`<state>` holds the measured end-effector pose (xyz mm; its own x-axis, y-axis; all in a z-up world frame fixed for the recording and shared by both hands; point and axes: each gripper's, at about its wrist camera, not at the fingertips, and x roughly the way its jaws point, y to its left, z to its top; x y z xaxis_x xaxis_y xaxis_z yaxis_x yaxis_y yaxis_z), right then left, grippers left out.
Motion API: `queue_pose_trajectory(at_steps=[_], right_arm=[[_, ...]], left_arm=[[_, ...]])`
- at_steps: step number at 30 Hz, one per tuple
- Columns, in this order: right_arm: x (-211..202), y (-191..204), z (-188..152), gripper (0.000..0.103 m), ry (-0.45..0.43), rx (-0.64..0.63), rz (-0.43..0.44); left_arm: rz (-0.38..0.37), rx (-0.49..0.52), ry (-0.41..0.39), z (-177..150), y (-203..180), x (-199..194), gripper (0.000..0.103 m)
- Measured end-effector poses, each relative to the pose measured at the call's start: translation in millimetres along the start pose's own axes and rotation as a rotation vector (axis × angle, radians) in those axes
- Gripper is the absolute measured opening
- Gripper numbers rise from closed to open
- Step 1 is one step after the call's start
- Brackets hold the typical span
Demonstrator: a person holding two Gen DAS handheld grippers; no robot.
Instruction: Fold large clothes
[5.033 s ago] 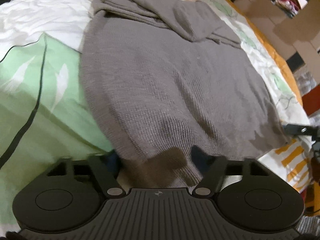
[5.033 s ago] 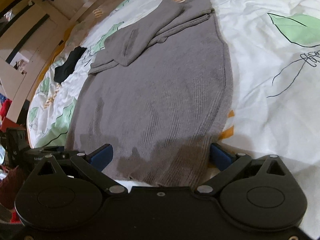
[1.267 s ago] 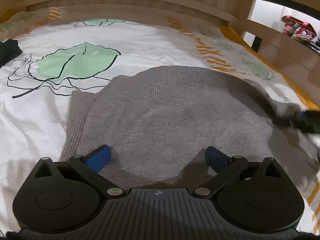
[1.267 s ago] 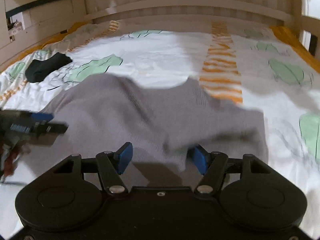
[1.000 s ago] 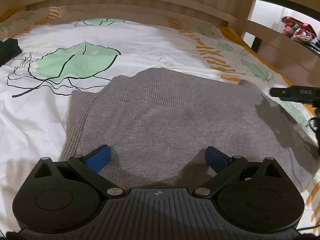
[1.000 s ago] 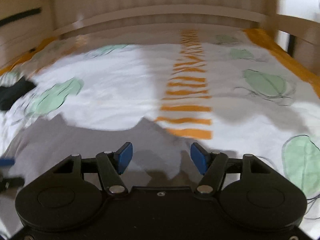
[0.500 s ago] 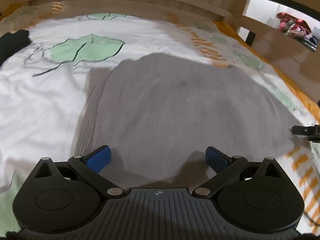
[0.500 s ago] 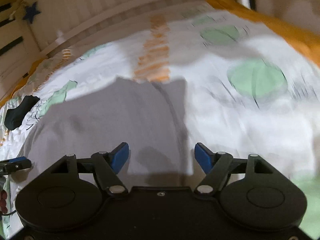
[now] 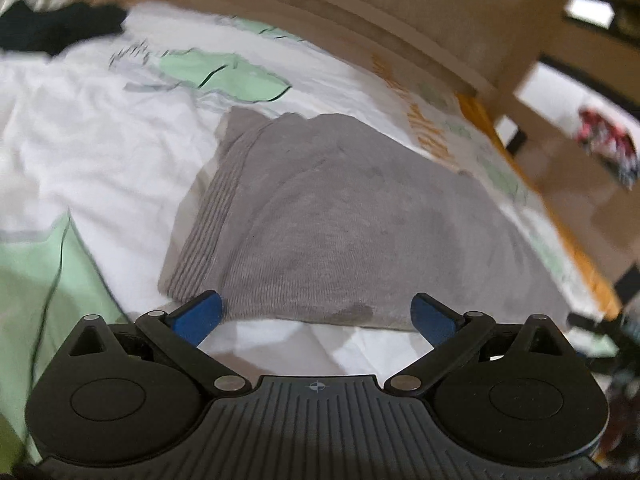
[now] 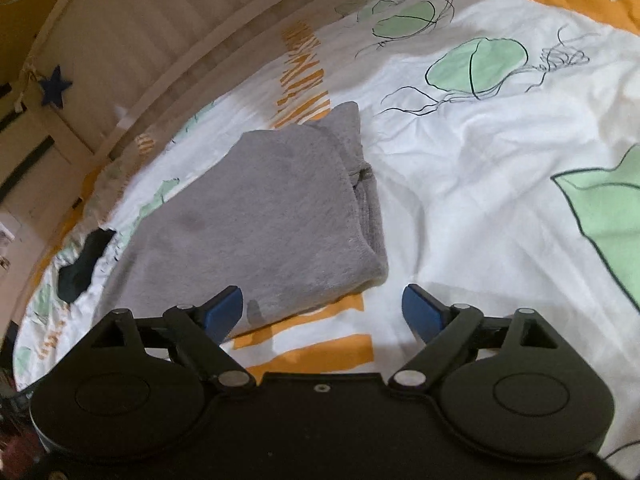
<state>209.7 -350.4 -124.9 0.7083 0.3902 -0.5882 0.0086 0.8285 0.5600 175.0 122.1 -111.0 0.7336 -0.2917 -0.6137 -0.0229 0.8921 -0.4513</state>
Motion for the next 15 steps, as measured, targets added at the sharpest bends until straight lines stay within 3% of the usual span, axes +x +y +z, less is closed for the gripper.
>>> queue_pose_trajectory(at_steps=[11, 15], right_arm=[[26, -3, 6, 0.100, -0.059, 0.103, 0.112], [37, 1, 12, 0.100, -0.063, 0.106, 0.122]], left_arm=[[-0.060, -0.149, -0.054, 23, 13, 26, 0.102], [-0.065, -0.213, -0.066, 20, 13, 14, 0.102]])
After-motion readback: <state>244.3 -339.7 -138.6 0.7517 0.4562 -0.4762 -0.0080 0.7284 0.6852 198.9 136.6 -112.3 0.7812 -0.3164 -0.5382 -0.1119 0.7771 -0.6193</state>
